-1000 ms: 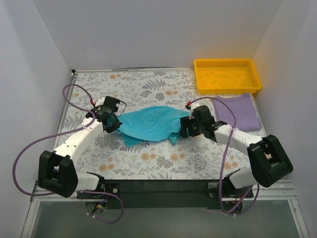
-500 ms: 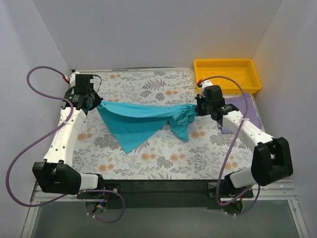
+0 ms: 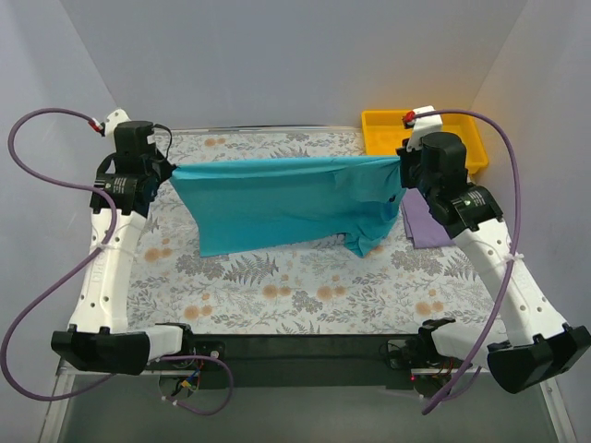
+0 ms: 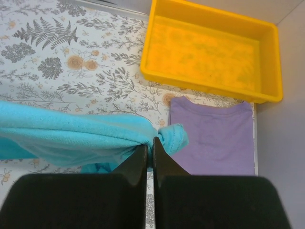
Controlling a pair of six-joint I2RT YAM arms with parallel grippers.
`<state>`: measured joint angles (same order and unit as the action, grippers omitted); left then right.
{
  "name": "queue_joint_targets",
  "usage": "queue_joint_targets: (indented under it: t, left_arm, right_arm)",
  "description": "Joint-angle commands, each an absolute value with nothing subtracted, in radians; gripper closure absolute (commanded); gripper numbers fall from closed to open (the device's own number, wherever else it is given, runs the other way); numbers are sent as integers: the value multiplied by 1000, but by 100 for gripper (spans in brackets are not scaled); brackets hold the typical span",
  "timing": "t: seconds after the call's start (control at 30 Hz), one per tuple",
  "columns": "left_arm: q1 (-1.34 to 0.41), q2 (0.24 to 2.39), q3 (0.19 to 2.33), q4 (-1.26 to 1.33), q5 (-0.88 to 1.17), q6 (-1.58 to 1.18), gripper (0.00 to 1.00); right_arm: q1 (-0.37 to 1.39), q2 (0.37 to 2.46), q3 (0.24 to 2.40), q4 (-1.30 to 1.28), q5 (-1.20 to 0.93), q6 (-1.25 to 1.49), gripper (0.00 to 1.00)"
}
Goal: Fold and stack the t-shirts
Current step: Flatten the tshirt out
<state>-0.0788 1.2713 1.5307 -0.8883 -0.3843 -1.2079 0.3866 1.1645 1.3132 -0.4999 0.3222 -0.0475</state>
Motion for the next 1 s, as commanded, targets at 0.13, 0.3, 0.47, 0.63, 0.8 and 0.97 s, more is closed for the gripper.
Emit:
queue_joint_targets:
  t: [0.13,0.3,0.47,0.63,0.8,0.97]
  left_arm:
    - [-67,1169,1458,-887,-451,-1167,100]
    - [-67,1135,1245,-835,-387,-1196,100]
    - [-67,1143,1080,-757,-315,-1242,100]
    - [-67,1189,994,-718,-298,-1250,100]
    - [-67,1193,959,-704,-290,-1250,100]
    - [-67,1177,936,-698,-279,-1253,100]
  right_arm:
    - [380,1124,1368,-532,250,-84,96]
    - [379,1206,1281,-551,150,-37,88]
    - [379,1417,1299,-545,26,40,59]
    - [379,1529,1316,-511,8,78,52]
    - [332,1522,1206,-451,-87,106,50]
    - [285,1509,1089,-344,-204,159,52]
